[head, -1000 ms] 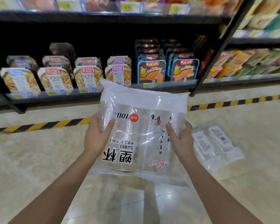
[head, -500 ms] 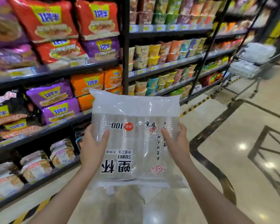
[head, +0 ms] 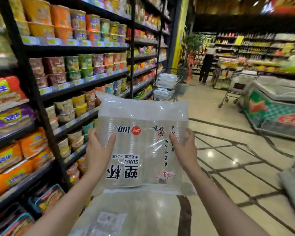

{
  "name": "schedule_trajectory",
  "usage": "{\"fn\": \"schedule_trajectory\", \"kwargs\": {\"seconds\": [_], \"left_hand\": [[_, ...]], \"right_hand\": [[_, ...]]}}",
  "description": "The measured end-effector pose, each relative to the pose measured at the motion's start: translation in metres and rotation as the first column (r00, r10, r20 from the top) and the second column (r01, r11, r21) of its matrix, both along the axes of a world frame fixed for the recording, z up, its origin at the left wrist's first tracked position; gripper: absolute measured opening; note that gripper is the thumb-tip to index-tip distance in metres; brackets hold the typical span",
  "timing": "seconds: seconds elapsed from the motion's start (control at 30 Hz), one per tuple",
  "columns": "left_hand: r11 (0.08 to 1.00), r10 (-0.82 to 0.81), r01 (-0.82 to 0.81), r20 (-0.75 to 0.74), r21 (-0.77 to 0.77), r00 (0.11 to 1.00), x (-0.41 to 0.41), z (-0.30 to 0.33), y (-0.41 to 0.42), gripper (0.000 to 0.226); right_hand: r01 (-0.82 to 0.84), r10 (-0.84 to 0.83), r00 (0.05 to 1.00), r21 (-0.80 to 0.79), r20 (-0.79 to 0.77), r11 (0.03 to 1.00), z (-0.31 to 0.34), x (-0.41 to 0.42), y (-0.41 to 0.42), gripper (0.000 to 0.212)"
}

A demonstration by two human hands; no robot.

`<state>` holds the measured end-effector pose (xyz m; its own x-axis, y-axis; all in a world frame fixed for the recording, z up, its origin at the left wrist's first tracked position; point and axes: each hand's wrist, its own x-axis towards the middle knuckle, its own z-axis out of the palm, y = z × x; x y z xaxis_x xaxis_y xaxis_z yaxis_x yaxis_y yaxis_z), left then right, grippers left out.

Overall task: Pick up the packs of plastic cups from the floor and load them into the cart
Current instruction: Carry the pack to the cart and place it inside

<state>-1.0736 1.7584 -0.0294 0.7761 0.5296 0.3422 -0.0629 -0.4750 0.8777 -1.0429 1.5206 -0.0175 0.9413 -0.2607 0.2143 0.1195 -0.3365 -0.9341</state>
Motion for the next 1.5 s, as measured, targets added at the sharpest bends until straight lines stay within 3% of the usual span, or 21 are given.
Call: {"fn": "schedule_trajectory", "kwargs": {"seconds": [0.2, 0.3, 0.57, 0.8, 1.03, 1.3, 1.5], "left_hand": [[0.997, -0.080, 0.080, 0.002, 0.007, 0.997, 0.088, 0.010, -0.074, 0.061], [0.990, -0.143, 0.143, 0.035, -0.011, 0.989, 0.144, 0.021, -0.113, 0.059], [0.982, -0.190, 0.191, 0.075, -0.002, 0.979, 0.291, 0.048, -0.187, 0.065], [0.983, -0.181, 0.181, 0.022, -0.026, 0.983, 0.417, 0.037, -0.208, 0.065], [0.987, -0.159, 0.160, 0.018, -0.014, 0.987, 0.589, 0.027, -0.200, 0.060], [0.962, -0.272, 0.270, -0.077, -0.041, 0.959, 0.804, 0.020, -0.211, 0.057], [0.959, -0.282, 0.283, -0.125, -0.009, 0.951, 0.958, -0.016, -0.219, 0.054]], "right_hand": [[0.137, -0.136, 0.990, 0.020, -0.022, 0.990, 0.005, 0.063, -0.070, 0.086], [0.169, -0.169, 0.986, 0.032, 0.007, 0.985, 0.016, 0.112, -0.109, 0.074], [0.138, -0.137, 0.987, 0.002, 0.086, 0.990, 0.055, 0.255, -0.190, 0.068], [0.100, -0.100, 0.994, 0.020, 0.049, 0.995, 0.042, 0.389, -0.212, 0.067], [-0.006, 0.006, 1.000, 0.020, 0.009, 1.000, 0.020, 0.567, -0.209, 0.073], [0.029, -0.029, 0.999, 0.011, -0.024, 1.000, 0.014, 0.778, -0.229, 0.073], [0.024, -0.022, 0.994, 0.020, -0.104, 1.000, -0.025, 0.934, -0.238, 0.074]]}}
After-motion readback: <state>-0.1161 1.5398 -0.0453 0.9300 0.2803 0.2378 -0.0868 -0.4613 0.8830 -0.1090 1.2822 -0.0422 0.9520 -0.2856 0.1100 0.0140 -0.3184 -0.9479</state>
